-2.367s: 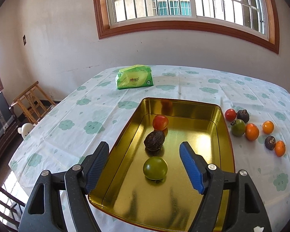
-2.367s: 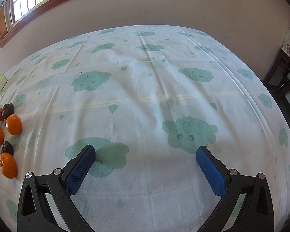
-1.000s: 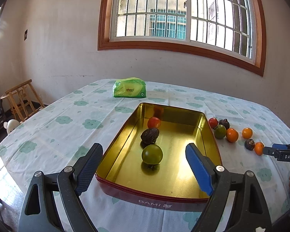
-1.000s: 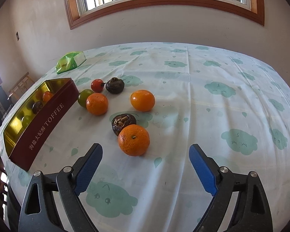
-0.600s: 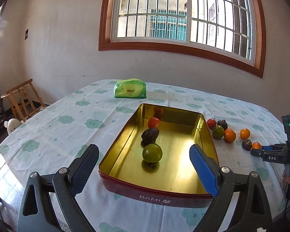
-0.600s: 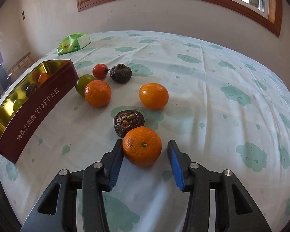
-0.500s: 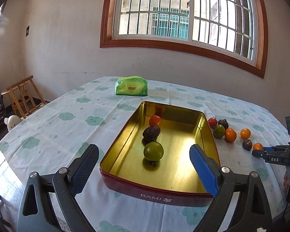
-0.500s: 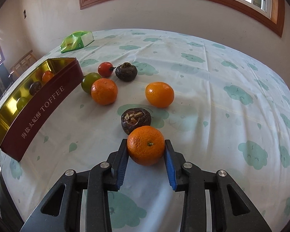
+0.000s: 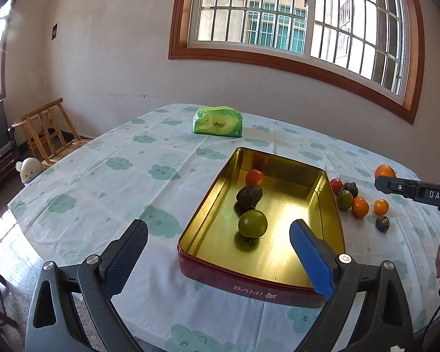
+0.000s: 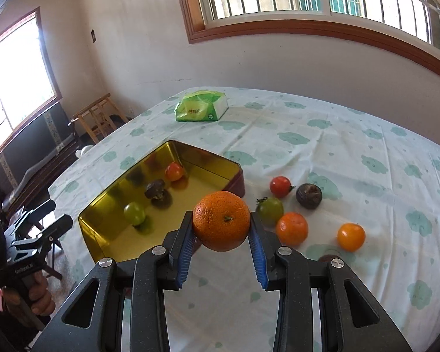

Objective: Organize fruits
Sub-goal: 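Move right gripper to an orange mandarin and close around it, then carry the mandarin into the tray and open right gripper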

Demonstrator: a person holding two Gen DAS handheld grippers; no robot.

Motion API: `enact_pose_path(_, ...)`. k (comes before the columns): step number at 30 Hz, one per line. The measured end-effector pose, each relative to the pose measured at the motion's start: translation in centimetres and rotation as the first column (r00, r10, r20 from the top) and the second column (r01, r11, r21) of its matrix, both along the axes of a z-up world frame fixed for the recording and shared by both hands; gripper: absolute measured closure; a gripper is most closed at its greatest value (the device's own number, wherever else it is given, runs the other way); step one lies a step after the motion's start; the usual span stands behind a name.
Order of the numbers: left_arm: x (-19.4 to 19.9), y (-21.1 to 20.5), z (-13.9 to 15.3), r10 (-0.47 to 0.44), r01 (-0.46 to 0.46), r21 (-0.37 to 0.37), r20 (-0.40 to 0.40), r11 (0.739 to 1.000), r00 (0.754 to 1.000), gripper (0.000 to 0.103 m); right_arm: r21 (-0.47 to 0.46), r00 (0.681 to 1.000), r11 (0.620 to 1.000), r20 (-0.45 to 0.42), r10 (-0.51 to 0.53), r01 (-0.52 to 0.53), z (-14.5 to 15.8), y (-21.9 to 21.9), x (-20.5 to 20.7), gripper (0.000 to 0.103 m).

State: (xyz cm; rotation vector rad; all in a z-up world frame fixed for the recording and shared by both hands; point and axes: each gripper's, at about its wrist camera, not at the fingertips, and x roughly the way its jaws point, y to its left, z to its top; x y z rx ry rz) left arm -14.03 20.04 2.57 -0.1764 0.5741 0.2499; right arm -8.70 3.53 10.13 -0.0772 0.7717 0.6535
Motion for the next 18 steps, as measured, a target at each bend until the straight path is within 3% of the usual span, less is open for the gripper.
enact_pose_path(7,0.1,1.1,-0.2,0.024,-0.024,-0.001,-0.038,1.0,0.999,0.007,-0.065,0.995,0.994,-0.051,0.082,-0.085,-1.5,5.8,2.0,0.066)
enact_pose_path(18,0.7,2.5,-1.7,0.043,-0.046,-0.031,-0.096,0.998,0.994,0.007,-0.134,0.987,0.987,-0.145,0.064,-0.084,-5.3,9.6,5.7,0.066)
